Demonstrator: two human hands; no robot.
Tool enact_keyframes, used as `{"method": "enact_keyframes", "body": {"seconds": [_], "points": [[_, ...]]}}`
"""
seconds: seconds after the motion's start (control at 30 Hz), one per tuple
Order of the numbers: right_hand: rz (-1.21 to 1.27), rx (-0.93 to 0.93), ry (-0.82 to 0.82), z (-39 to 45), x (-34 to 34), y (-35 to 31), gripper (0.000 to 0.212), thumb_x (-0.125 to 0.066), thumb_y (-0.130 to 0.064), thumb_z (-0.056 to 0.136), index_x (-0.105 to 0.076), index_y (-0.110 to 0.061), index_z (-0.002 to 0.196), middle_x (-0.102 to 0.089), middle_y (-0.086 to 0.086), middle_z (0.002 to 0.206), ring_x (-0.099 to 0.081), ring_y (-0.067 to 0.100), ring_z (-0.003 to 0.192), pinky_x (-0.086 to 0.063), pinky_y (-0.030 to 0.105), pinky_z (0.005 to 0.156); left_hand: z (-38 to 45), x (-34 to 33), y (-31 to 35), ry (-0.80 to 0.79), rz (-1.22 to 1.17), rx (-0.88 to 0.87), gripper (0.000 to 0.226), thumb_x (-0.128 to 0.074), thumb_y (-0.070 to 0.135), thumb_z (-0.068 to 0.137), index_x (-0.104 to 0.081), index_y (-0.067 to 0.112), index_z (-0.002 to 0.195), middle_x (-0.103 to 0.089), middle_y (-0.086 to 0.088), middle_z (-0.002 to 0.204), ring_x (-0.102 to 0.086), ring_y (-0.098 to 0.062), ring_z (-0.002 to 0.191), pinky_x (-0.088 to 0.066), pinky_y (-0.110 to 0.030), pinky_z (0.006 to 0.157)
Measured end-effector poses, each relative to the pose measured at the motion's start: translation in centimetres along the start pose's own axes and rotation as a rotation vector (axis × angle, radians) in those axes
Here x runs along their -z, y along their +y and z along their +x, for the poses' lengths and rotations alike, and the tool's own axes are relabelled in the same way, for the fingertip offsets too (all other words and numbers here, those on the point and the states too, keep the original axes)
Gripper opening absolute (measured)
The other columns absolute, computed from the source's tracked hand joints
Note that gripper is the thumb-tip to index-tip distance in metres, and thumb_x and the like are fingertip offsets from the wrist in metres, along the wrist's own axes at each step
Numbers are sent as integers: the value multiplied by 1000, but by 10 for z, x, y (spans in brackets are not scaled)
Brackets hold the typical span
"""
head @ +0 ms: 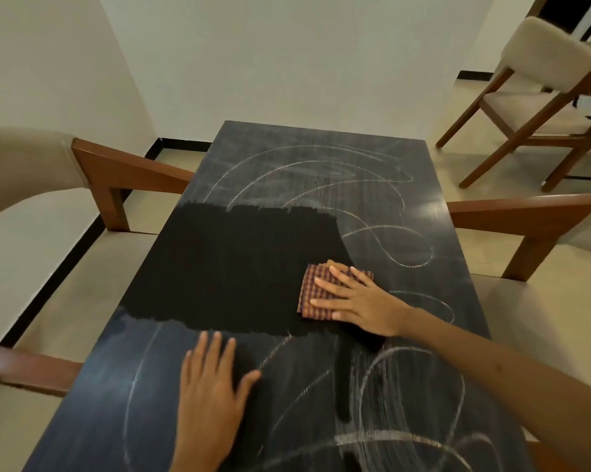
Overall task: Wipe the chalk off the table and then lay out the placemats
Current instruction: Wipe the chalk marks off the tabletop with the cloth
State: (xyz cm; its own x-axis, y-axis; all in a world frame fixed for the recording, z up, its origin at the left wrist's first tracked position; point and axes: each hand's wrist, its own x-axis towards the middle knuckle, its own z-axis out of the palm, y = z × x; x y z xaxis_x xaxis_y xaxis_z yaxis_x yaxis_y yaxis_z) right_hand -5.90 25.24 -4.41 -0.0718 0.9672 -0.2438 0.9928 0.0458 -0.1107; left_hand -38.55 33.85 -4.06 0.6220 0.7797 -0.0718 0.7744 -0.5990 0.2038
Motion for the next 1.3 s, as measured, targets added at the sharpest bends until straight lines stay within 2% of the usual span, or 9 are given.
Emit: {"method": "enact_keyframes", "body": {"seconds": [0.13,0.27,0.4,0.6,0.73,0.97,1.1,1.2,1.3], "points": [[49,-142,-26,40,17,43,60,5,-68,84,-3,-55,143,10,-15,159,23,20,145,11,50,118,-9,-17,19,-129,59,-203,71,-18,70,91,-60,25,127,-52,-6,140,-29,-25,138,-6,-40,115],[72,-316,-68,74,37,79,48,-18,-49,103,-6,-47,150,9,-7,162,19,27,147,10,59,114,-10,-21,21,-137,-8,-231,66,-19,66,94,-61,26,125,-55,-6,137,-33,-23,134,-8,-36,114],[111,-392,-90,93,47,92,48,-22,-44,105,-8,-45,151,11,-6,162,19,31,146,9,65,112,-12,-22,21,-104,-47,-203,64,-19,64,95,-61,26,125,-54,-6,137,-34,-22,133,-8,-34,113],[82,-262,-61,56,33,78,47,-19,-46,104,-5,-48,149,10,-8,162,20,26,146,11,60,114,-14,-22,42,-54,-51,-158,62,-23,59,96,-65,21,121,-58,-6,132,-45,-24,127,-27,-40,107],[21,-111,-37,-8,7,47,62,7,-68,85,-3,-53,144,15,-17,156,24,22,145,21,50,111,-17,-23,51,-40,-77,-101,62,-23,57,96,-66,19,118,-60,-7,130,-51,-26,125,-29,-39,107],[10,60,-6,-69,-18,27,48,-8,-56,99,-12,-55,147,12,-21,158,31,12,143,31,39,110,-16,-22,58,4,-69,-32,65,-19,56,96,-70,20,112,-64,-7,125,-56,-26,121,-38,-44,104],[23,-8,21,-45,-7,60,53,0,-62,92,-10,-57,144,12,-22,157,32,13,142,30,39,109,-15,-25,60,16,-93,-16,67,-17,56,97,-71,19,110,-66,-8,122,-58,-27,119,-43,-46,101],[57,-124,33,-12,4,106,65,12,-73,82,-6,-58,142,13,-19,156,28,18,143,20,49,114,-13,-25,59,10,-138,-4,67,-14,54,99,-70,20,111,-66,-7,122,-59,-28,117,-28,-33,109],[99,-242,11,17,18,140,56,-2,-69,89,-6,-56,143,11,-16,159,23,21,145,9,60,115,-11,-27,58,17,-151,10,67,-12,53,99,-69,21,113,-65,-6,123,-59,-27,118,-25,-30,109]]}}
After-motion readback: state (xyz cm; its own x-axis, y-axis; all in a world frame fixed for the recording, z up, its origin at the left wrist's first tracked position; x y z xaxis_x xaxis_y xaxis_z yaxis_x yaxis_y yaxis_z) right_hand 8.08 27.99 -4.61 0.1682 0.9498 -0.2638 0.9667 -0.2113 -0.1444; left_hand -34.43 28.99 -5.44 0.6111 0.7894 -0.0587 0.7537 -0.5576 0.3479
